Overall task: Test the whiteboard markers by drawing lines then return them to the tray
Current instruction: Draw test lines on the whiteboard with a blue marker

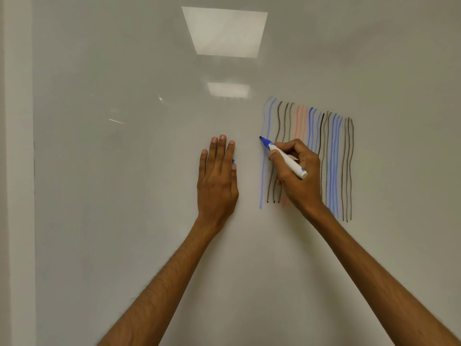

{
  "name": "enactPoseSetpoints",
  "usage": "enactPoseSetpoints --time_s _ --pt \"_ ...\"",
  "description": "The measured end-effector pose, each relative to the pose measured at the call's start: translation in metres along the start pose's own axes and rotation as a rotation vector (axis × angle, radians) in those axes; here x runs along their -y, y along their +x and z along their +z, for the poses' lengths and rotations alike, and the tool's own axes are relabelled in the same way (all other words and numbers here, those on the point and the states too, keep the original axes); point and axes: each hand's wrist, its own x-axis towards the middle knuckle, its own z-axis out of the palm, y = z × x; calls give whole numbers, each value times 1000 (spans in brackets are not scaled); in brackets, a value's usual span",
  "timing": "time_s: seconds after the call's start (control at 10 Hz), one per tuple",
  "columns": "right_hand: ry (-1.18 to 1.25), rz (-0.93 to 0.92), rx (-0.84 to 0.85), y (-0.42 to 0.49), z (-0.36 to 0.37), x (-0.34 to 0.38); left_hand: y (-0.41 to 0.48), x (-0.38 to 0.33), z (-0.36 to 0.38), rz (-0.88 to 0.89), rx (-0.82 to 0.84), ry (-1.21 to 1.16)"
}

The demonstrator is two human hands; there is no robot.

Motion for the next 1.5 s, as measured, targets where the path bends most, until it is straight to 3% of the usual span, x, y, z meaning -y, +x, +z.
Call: enactPoseSetpoints --time_s 1.1,1.5 --pt "-195 -46 195 -86 -9 -18 -2 1 0 9 -3 9" --pt "-76 -131 -88 -2 -3 25 -3 -1 -3 4 -9 -24"
